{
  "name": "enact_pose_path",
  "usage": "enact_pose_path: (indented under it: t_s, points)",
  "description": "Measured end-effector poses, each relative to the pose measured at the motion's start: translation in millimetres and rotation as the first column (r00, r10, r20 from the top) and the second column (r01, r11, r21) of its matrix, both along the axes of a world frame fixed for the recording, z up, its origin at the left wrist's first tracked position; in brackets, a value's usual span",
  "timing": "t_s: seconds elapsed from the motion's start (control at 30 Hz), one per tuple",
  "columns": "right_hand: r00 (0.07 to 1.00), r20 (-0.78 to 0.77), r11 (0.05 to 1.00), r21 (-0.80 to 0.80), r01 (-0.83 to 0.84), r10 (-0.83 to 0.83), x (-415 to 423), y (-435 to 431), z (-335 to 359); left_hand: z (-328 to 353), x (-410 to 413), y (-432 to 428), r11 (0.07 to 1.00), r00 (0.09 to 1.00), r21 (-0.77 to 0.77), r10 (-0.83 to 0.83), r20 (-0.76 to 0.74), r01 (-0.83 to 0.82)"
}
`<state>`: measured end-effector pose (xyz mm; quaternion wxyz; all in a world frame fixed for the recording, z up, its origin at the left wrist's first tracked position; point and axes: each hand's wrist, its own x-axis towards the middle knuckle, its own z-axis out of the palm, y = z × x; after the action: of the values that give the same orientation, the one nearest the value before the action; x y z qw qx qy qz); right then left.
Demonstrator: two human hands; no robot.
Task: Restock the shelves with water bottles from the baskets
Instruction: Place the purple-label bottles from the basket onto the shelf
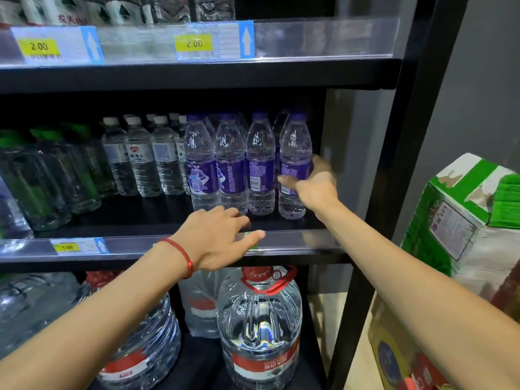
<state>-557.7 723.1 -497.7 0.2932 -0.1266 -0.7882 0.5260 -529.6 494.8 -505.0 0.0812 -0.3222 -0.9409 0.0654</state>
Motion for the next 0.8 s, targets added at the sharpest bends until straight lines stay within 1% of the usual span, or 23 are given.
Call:
enact_pose_path:
  t_s: [0.13, 0.23, 0.33, 0.4, 0.6, 0.8]
  points:
    - [0.999, 0.014, 0.999, 0.042, 0.031, -0.032, -17.4, 1.2, -4.1, 1.2, -1.0, -1.3, 1.000, 1.000, 0.009, 0.012, -0.003, -0.012]
    - [0.995, 0.080, 0.995, 0.089, 0.047, -0.054, -20.5, 1.5, -6.4, 4.6, 0.4, -1.4, 0.999, 1.000, 0.027, 0.020, -0.013, -0.019]
    - [0.982, 0.144, 0.980, 0.176, 0.093, -0.119, -14.6, 1.2, -14.3, 4.4, 1.9, -3.6, 0.999, 1.000, 0.030, 0.026, -0.011, -0.026]
    - [0.982, 0.122, 0.972, 0.203, 0.116, -0.143, -12.7, 0.5, -20.0, 3.5, 2.0, -4.4, 0.999, 1.000, 0.027, 0.027, -0.013, -0.027]
    - [0.984, 0.093, 0.967, 0.217, 0.131, -0.154, -16.5, -4.3, -20.2, 3.5, -0.8, -9.1, 0.999, 0.999, 0.041, 0.012, -0.037, -0.010]
    - [0.977, 0.133, 0.956, 0.265, 0.127, -0.167, -17.2, -5.9, -20.7, 1.7, 1.5, -11.1, 0.998, 0.999, 0.054, 0.018, -0.039, -0.016]
